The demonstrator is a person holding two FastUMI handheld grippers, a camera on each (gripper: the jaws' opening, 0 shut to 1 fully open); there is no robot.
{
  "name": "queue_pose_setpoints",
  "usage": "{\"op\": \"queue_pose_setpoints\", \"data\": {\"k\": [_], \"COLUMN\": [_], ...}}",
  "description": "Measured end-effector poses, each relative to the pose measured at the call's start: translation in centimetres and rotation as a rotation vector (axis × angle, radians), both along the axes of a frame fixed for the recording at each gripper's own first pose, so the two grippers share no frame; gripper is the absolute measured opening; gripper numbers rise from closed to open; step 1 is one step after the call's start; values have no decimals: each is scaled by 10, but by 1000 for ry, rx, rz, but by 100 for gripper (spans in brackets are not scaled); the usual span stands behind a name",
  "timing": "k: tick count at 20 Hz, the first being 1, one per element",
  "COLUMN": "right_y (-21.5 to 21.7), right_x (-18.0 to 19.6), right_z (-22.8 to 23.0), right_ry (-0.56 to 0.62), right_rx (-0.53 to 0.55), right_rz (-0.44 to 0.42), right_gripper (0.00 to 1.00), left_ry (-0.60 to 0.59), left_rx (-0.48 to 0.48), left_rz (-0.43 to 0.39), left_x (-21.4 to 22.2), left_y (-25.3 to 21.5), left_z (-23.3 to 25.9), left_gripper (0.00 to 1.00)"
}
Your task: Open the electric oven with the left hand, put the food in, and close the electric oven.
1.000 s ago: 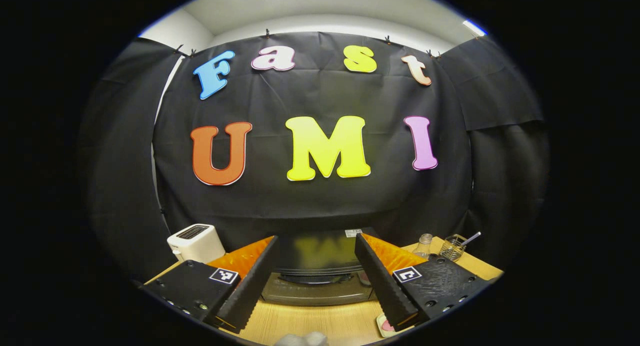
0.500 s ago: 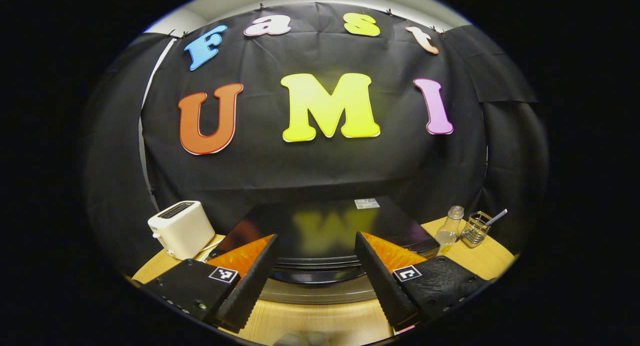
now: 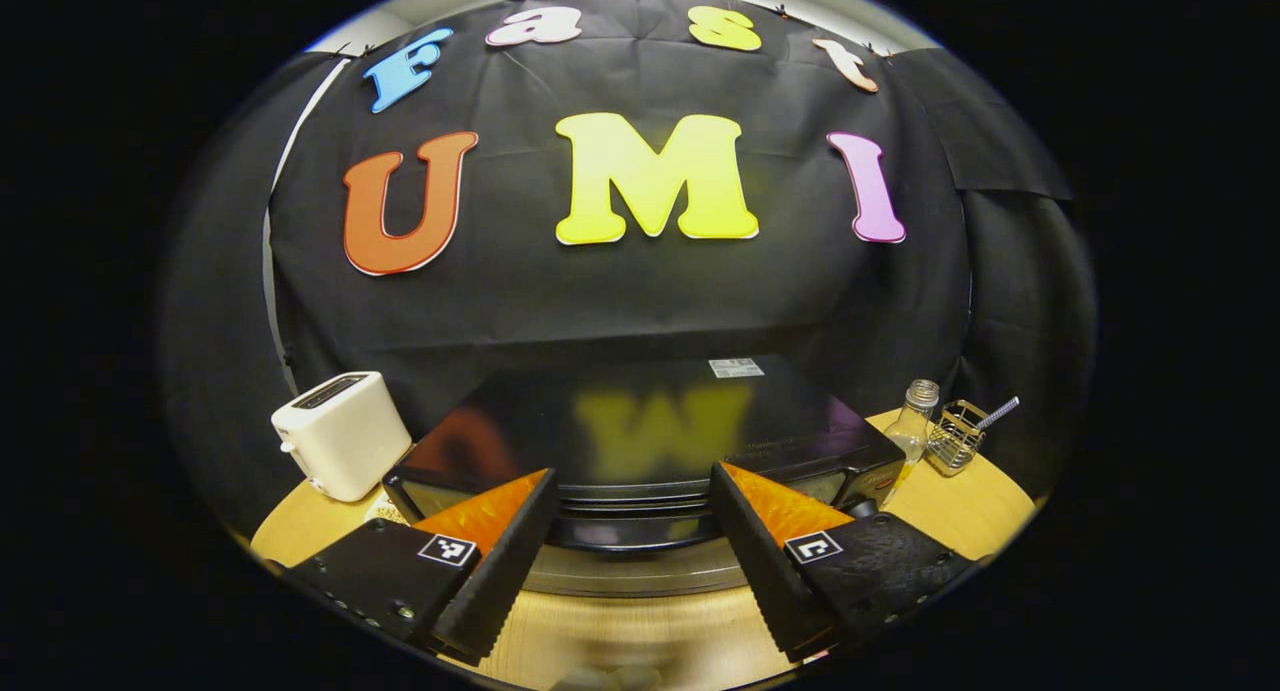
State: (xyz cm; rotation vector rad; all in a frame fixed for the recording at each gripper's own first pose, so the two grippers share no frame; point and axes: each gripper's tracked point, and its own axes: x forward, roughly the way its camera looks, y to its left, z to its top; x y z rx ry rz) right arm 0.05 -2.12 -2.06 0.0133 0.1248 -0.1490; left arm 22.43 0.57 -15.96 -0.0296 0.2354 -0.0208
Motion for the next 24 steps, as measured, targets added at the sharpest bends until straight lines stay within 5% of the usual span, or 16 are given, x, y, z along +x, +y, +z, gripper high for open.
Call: {"op": "queue_pose_setpoints", "data": {"k": [24], "right_y": [20], "right_x": [-39], "right_z": [-28], "right_ry": [52], "right_rx": [33], "right_rz": [69], "right_gripper": [96], "left_ry": [100], "left_rx": [5], "left_rz": [-34], "left_x": [-111], "left_y": [-5], "left_z": [-57], "left_gripper": [98]}}
